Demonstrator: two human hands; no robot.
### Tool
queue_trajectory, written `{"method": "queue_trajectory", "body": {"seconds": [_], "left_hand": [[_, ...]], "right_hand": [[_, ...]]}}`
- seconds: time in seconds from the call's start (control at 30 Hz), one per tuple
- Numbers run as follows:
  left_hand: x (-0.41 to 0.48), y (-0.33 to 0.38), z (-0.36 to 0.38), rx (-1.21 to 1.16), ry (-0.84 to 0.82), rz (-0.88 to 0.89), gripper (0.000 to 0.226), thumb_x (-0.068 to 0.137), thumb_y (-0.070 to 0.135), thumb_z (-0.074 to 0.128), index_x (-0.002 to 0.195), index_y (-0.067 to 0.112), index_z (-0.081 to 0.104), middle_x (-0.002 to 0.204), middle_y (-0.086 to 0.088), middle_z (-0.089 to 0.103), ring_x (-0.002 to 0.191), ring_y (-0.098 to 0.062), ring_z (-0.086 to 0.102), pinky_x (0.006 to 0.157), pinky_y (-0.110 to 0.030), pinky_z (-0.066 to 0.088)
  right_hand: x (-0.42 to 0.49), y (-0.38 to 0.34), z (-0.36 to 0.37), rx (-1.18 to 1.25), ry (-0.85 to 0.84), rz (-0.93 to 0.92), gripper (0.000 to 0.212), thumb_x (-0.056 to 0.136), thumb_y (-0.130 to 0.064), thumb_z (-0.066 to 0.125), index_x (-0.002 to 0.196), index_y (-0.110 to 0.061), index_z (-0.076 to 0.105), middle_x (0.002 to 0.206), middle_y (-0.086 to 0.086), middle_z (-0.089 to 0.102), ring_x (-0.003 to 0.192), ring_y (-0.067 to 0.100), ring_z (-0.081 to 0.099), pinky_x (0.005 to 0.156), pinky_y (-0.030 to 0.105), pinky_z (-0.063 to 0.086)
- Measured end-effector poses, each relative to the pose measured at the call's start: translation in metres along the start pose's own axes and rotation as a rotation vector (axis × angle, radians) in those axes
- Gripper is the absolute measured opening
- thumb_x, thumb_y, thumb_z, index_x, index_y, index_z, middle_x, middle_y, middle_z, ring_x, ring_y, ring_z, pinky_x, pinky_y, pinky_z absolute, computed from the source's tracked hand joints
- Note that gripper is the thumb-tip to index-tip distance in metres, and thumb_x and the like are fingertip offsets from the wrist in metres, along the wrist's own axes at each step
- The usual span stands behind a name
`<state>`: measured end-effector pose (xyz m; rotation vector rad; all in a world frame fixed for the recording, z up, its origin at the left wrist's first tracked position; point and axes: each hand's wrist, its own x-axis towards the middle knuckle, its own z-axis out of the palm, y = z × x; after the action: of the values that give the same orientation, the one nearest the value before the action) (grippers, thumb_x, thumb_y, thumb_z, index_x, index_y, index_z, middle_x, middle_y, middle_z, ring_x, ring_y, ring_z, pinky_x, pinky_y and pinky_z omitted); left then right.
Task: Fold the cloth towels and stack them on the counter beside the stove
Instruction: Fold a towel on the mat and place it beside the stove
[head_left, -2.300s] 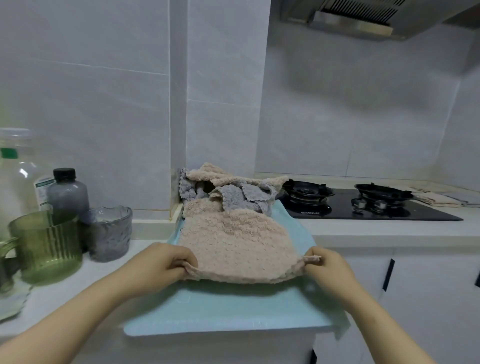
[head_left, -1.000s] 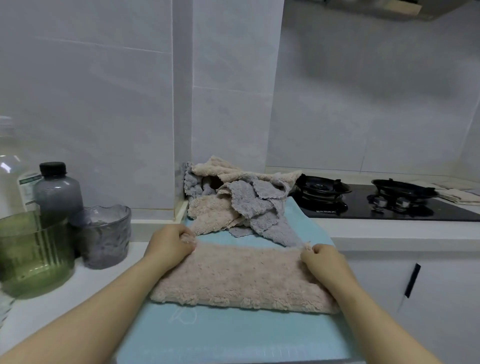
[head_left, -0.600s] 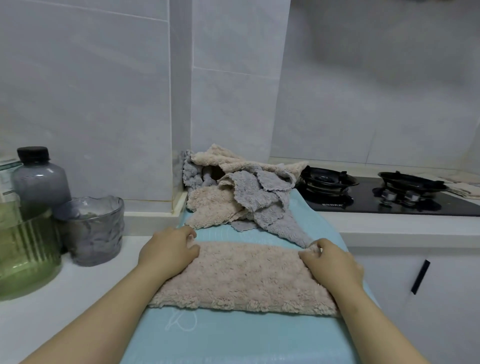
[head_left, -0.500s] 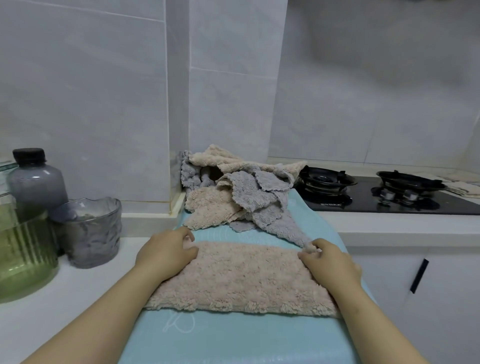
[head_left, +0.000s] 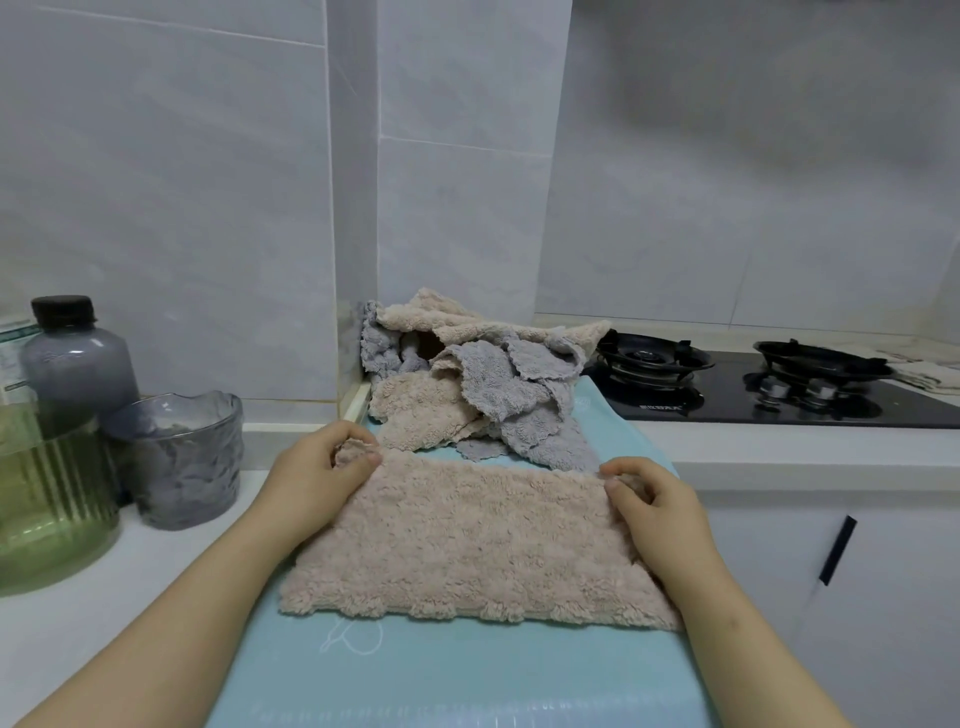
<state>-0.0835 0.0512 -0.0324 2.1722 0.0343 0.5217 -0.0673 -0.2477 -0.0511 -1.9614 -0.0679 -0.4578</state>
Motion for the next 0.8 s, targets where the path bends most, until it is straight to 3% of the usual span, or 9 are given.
{"method": "queue_trajectory", "body": {"seconds": [0.07, 0.2, 0.3, 0.4, 0.47, 0.6, 0.8], "left_hand": [[0.0, -0.001, 0.0, -0.028, -0.002, -0.022, 0.012, 0.086, 0.023, 0.065, 0.077, 0.031, 0.062, 0.076, 0.005, 0.065, 0.071, -0.012, 0.054, 0.059, -0.023, 0.038], [0.002, -0.003, 0.0, -0.178, 0.023, -0.121, 0.012, 0.085, 0.019, 0.066, 0.076, 0.025, 0.066, 0.08, 0.003, 0.066, 0.072, -0.012, 0.056, 0.06, -0.02, 0.04], [0.002, -0.004, 0.001, -0.277, -0.023, -0.155, 0.01, 0.082, 0.01, 0.07, 0.076, 0.019, 0.069, 0.069, -0.004, 0.056, 0.062, -0.015, 0.046, 0.057, -0.021, 0.034], [0.002, -0.005, 0.002, -0.285, -0.037, -0.16, 0.011, 0.081, 0.007, 0.07, 0.077, 0.017, 0.068, 0.062, -0.001, 0.041, 0.058, -0.014, 0.035, 0.051, -0.02, 0.027], [0.003, -0.007, 0.003, -0.267, -0.005, -0.151, 0.011, 0.081, 0.009, 0.071, 0.076, 0.019, 0.068, 0.064, -0.002, 0.044, 0.061, -0.016, 0.038, 0.054, -0.024, 0.029], [0.004, -0.008, 0.006, -0.206, 0.06, -0.11, 0.016, 0.08, 0.008, 0.07, 0.073, 0.022, 0.067, 0.071, -0.004, 0.057, 0.067, -0.018, 0.046, 0.06, -0.028, 0.034], [0.003, -0.002, 0.007, -0.253, 0.14, -0.023, 0.019, 0.08, 0.005, 0.069, 0.073, 0.023, 0.066, 0.077, -0.002, 0.063, 0.071, -0.019, 0.049, 0.065, -0.028, 0.037]], "right_hand": [[-0.001, 0.001, -0.001, 0.037, 0.004, 0.032, 0.026, 0.087, -0.009, 0.059, 0.076, -0.031, 0.065, 0.056, -0.005, 0.055, 0.053, 0.017, 0.051, 0.052, 0.028, 0.043], [0.001, 0.003, -0.003, 0.061, 0.027, 0.05, 0.022, 0.086, -0.012, 0.062, 0.076, -0.031, 0.066, 0.063, -0.004, 0.059, 0.063, 0.019, 0.054, 0.063, 0.028, 0.04], [0.002, 0.005, -0.003, 0.059, 0.035, 0.039, 0.028, 0.087, -0.005, 0.059, 0.074, -0.029, 0.065, 0.059, -0.008, 0.053, 0.066, 0.02, 0.052, 0.065, 0.028, 0.039], [0.002, 0.004, -0.003, 0.045, 0.013, 0.06, 0.036, 0.084, 0.007, 0.049, 0.067, -0.022, 0.063, 0.055, -0.001, 0.05, 0.051, 0.018, 0.043, 0.047, 0.022, 0.036], [0.002, 0.004, -0.003, 0.05, 0.002, 0.087, 0.036, 0.083, 0.009, 0.046, 0.066, -0.018, 0.064, 0.053, 0.003, 0.05, 0.045, 0.017, 0.039, 0.042, 0.022, 0.032], [0.003, 0.004, -0.001, 0.061, 0.03, 0.08, 0.032, 0.086, 0.001, 0.053, 0.072, -0.023, 0.067, 0.055, -0.003, 0.054, 0.05, 0.016, 0.045, 0.05, 0.027, 0.037], [0.014, -0.006, -0.002, 0.05, 0.086, 0.056, 0.031, 0.088, -0.001, 0.053, 0.073, -0.025, 0.067, 0.058, -0.003, 0.054, 0.047, 0.013, 0.043, 0.049, 0.026, 0.038]]}}
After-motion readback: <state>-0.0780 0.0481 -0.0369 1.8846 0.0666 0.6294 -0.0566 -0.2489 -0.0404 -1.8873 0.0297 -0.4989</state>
